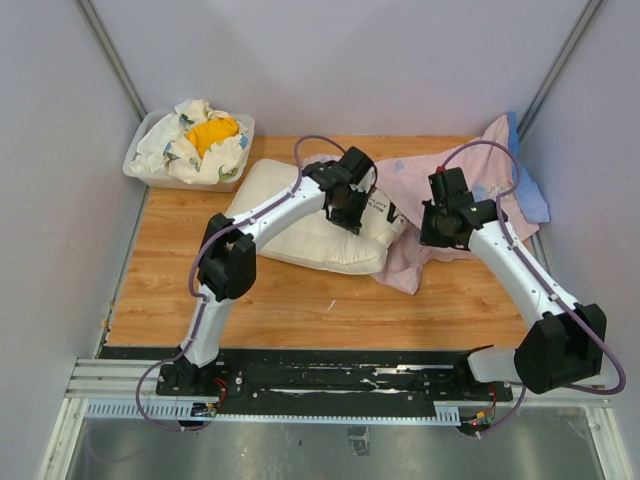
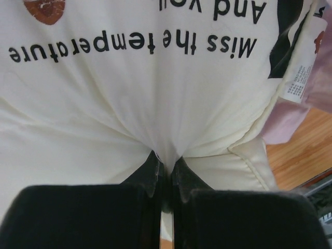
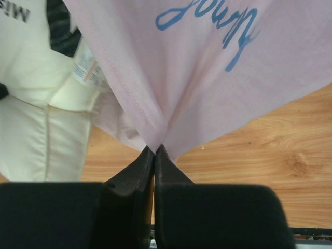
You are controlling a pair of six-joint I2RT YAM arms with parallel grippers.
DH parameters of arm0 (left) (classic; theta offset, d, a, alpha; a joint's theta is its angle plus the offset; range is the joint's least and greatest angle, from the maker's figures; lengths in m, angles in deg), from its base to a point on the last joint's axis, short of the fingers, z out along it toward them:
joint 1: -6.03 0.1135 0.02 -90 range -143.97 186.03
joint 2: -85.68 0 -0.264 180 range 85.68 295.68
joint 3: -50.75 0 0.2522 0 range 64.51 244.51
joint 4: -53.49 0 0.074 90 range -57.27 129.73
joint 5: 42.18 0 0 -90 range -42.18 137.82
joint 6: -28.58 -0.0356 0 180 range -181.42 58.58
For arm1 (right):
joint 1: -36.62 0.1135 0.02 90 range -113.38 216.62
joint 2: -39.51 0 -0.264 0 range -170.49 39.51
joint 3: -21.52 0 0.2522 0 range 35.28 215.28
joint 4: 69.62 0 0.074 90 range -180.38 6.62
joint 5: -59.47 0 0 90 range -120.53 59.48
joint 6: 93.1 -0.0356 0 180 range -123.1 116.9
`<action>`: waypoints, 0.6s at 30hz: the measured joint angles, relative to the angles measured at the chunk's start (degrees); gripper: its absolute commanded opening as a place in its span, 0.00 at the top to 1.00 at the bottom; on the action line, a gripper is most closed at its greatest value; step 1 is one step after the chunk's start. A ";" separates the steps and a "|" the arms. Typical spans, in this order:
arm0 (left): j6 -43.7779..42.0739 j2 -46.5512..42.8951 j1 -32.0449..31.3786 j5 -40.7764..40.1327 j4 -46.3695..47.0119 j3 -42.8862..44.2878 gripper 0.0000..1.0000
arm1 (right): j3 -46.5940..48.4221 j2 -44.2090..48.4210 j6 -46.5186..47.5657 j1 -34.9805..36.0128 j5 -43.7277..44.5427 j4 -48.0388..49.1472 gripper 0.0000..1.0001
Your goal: Put the pillow into the pillowcase
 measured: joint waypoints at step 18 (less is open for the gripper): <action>2.43 2.56 2.40 1.79 -4.57 11.89 1.00 | 0.13 0.15 -0.90 3.45 -0.22 -0.02 0.99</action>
